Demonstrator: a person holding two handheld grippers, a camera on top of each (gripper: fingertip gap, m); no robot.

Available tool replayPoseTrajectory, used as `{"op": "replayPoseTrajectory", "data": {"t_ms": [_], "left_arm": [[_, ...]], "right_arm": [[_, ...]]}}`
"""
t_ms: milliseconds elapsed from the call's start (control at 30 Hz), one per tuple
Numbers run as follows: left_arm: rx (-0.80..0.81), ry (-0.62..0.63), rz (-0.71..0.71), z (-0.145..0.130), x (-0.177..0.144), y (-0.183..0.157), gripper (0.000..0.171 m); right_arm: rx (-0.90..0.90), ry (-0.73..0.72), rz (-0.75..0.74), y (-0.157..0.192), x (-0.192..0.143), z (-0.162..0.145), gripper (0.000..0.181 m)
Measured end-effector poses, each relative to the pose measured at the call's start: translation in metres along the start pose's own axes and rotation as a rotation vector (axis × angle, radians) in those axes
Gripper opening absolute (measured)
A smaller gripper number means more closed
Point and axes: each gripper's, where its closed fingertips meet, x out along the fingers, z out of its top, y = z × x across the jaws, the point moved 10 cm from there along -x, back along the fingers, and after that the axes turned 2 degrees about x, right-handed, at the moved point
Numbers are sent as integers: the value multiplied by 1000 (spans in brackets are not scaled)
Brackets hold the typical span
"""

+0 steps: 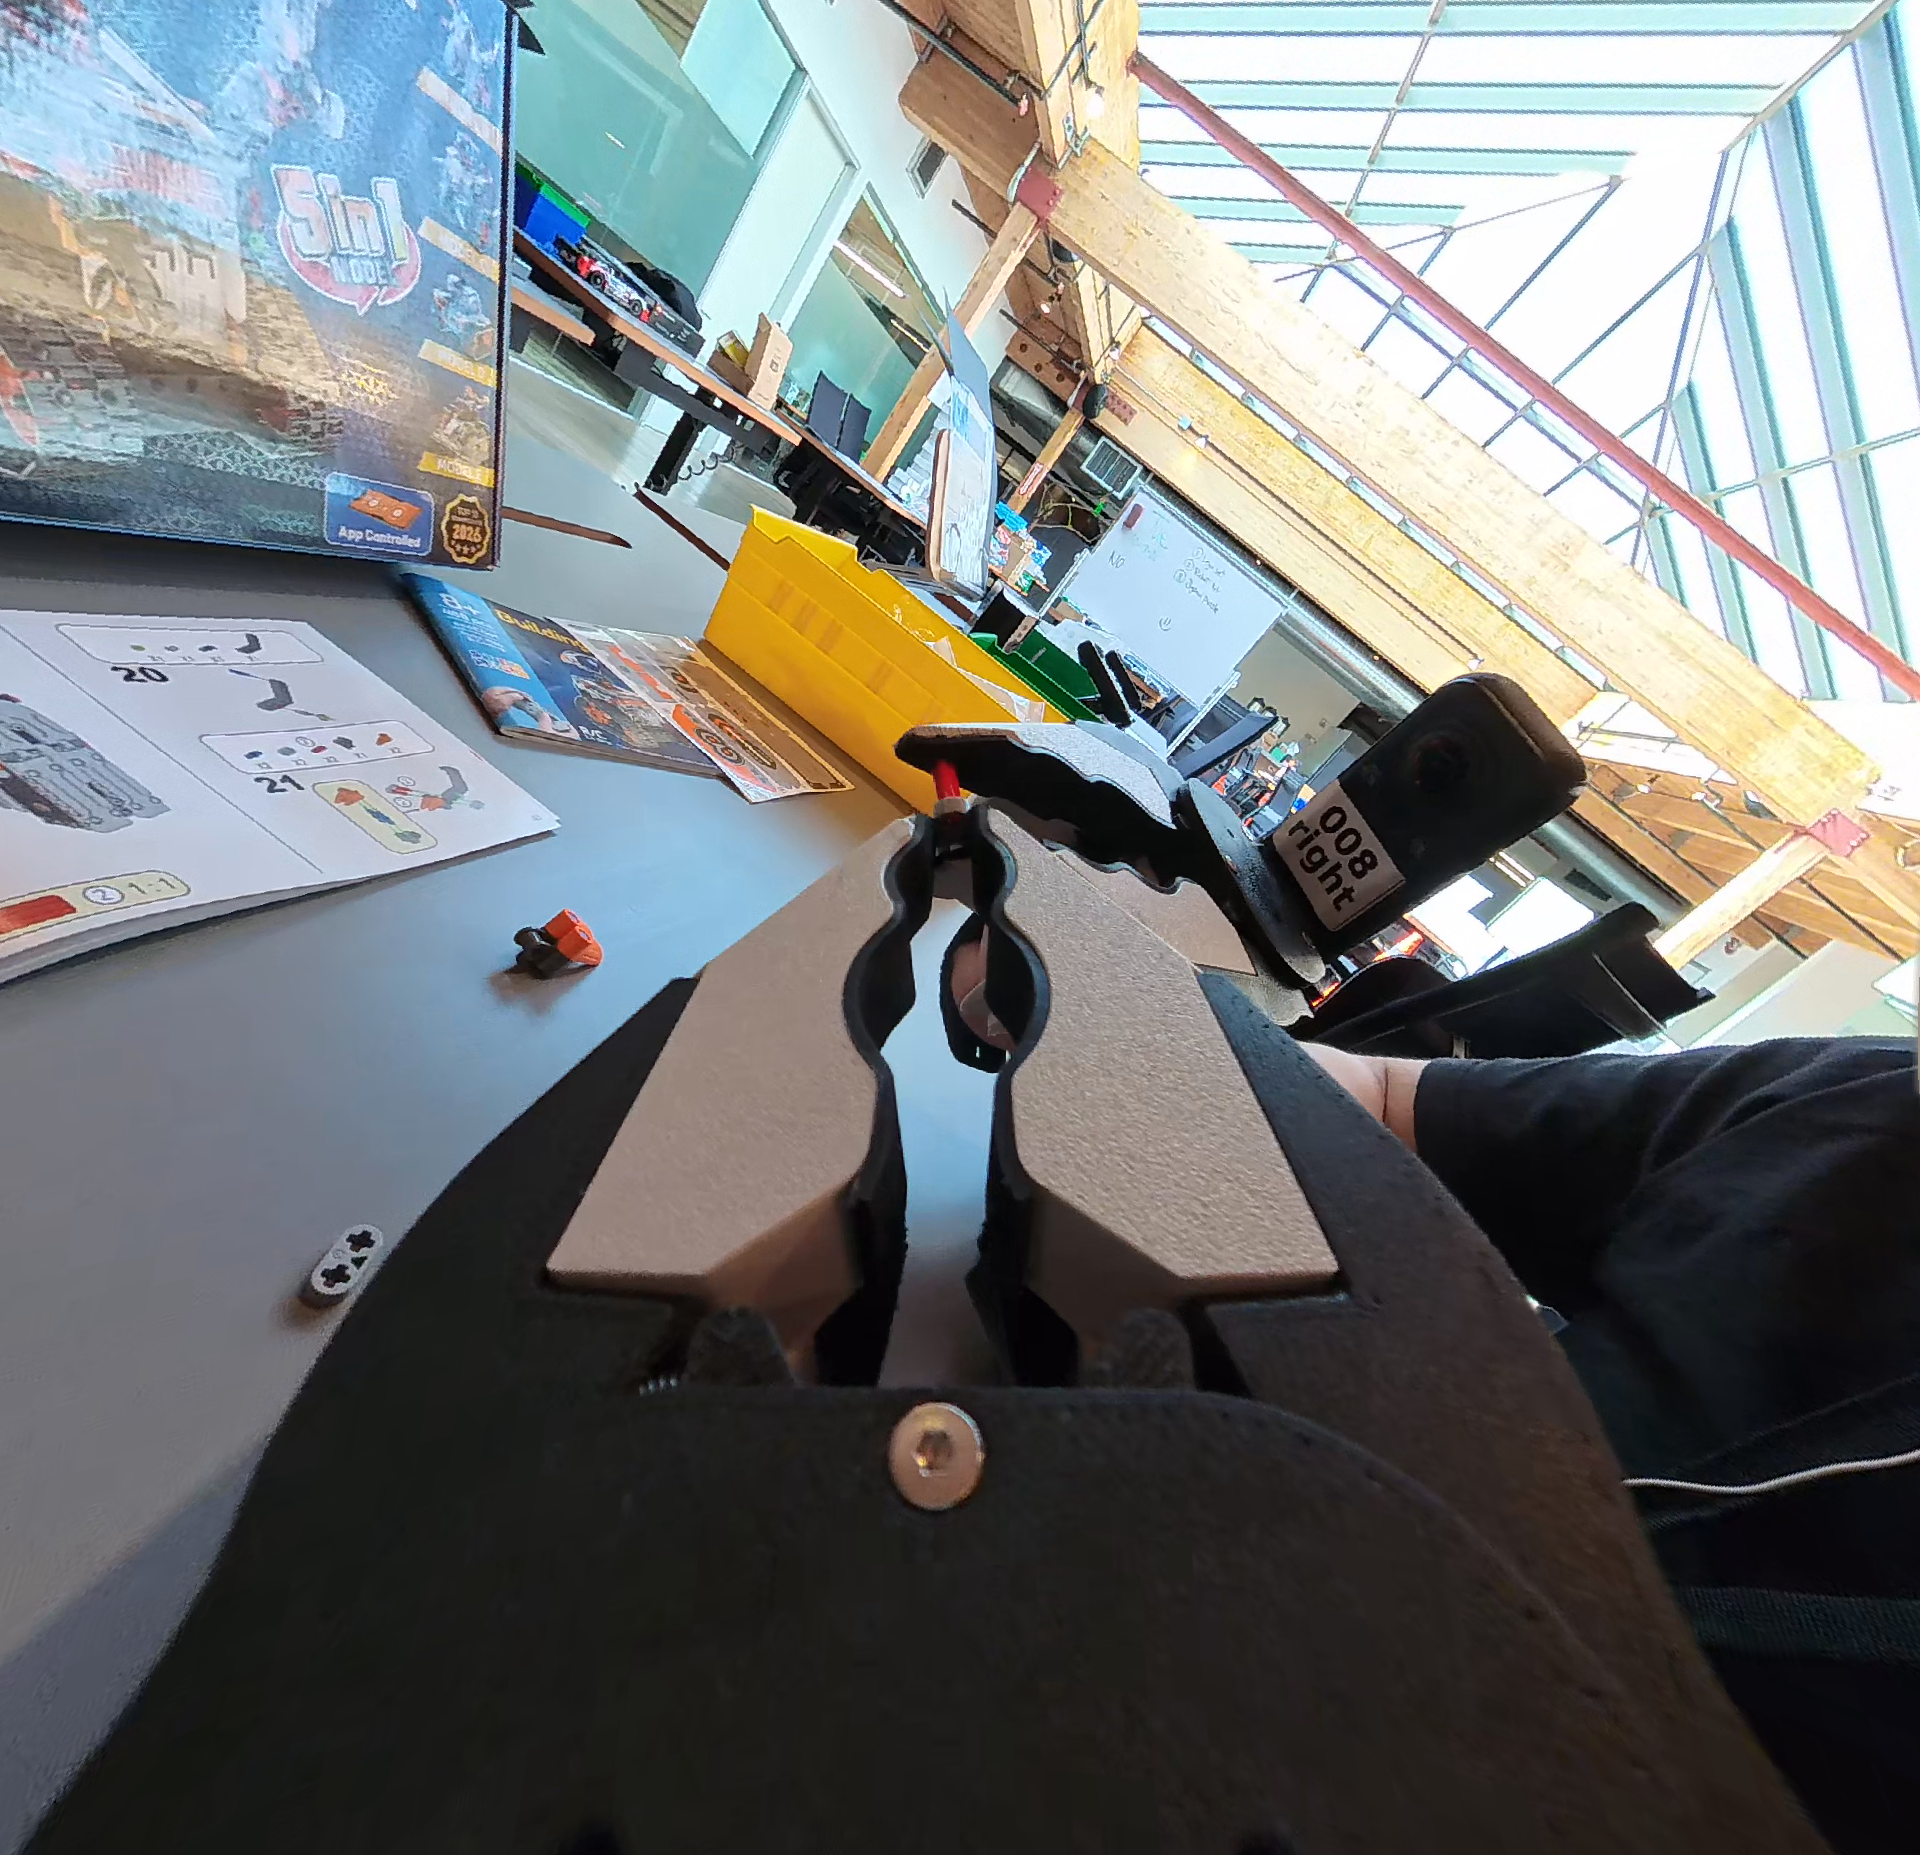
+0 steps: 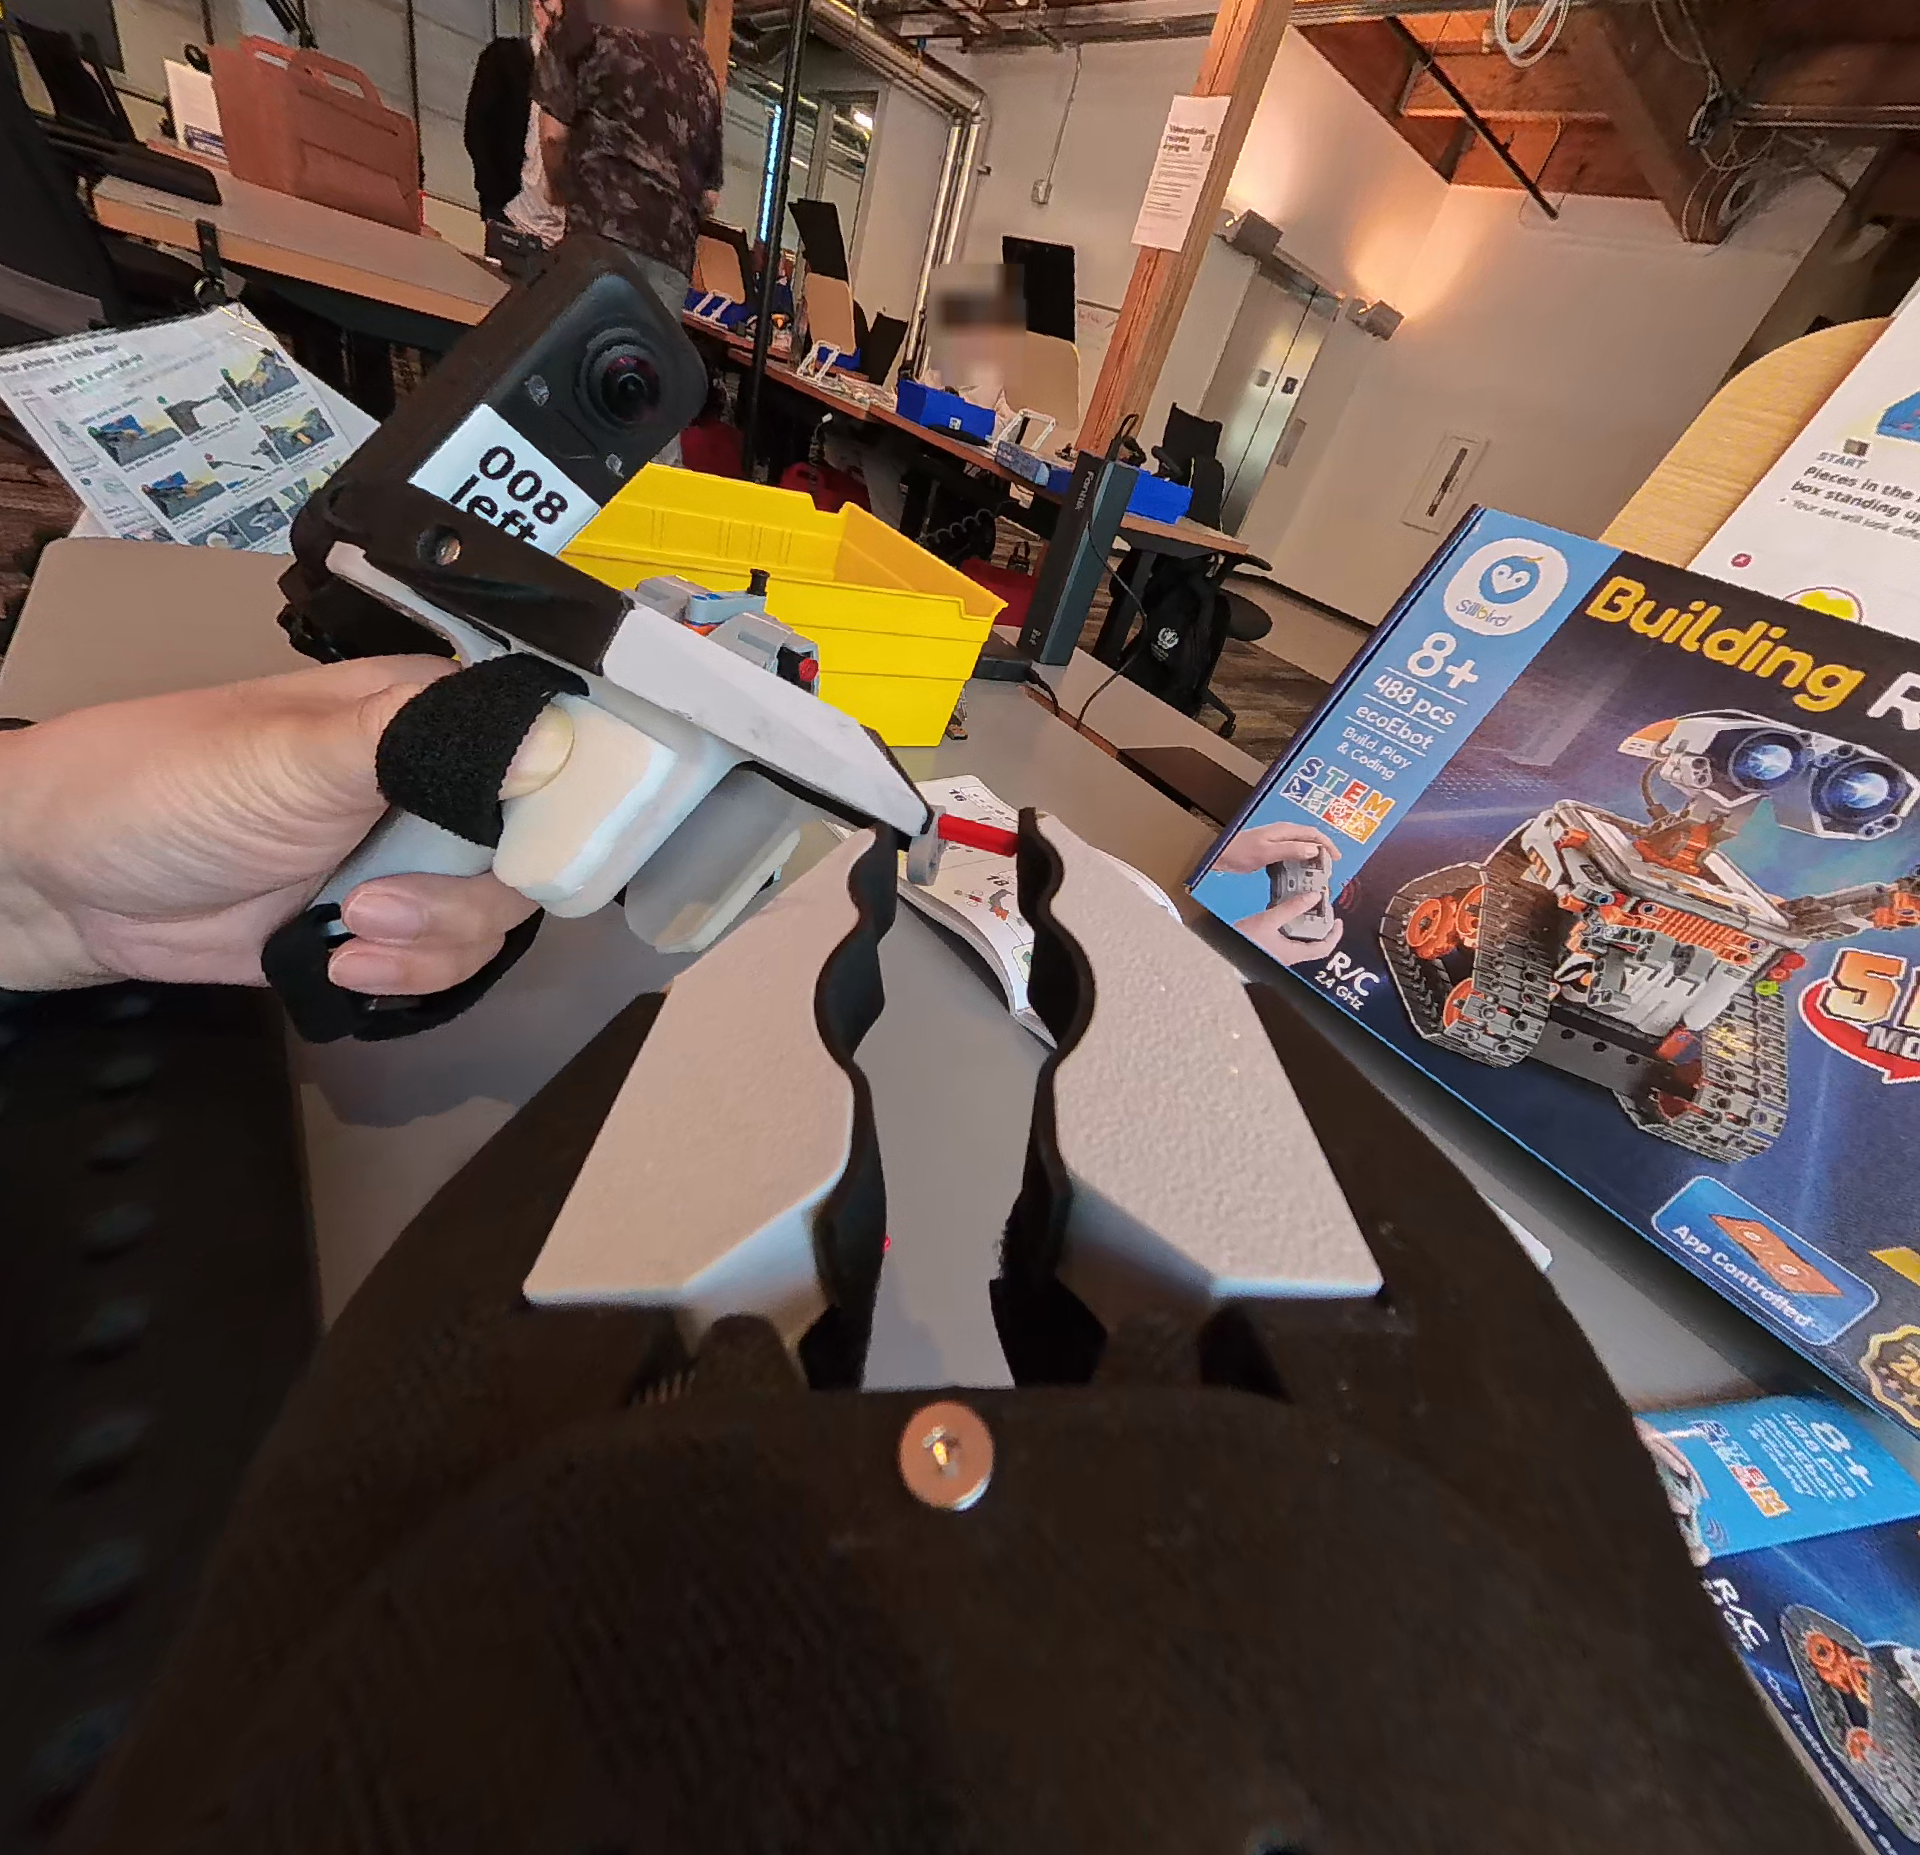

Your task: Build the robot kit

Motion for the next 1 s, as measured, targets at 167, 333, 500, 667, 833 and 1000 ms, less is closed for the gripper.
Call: {"op": "replayPoseTrajectory", "data": {"t_ms": [167, 333, 500, 667, 833, 1000], "left_arm": [[-3, 2, 1, 0, 0, 0, 5], [-7, 10, -39, 2, -1, -1, 4], [-33, 38, -64, 4, -4, 1, 4], [-66, 86, -84, 2, -7, 5, 5], [-80, 123, -108, 2, -7, 5, 5], [-111, 152, -138, 1, -7, 6, 5]], "right_arm": [[-17, -7, -6, 1, 0, -1, 23], [-15, -32, 67, -2, -2, 2, 26], [-55, -21, 120, -4, -6, 1, 23], [-120, 5, 182, -5, -8, -1, 19], [-173, 12, 241, -8, -11, -2, 17], [-144, 1, 296, -12, -14, -2, 13]]}}
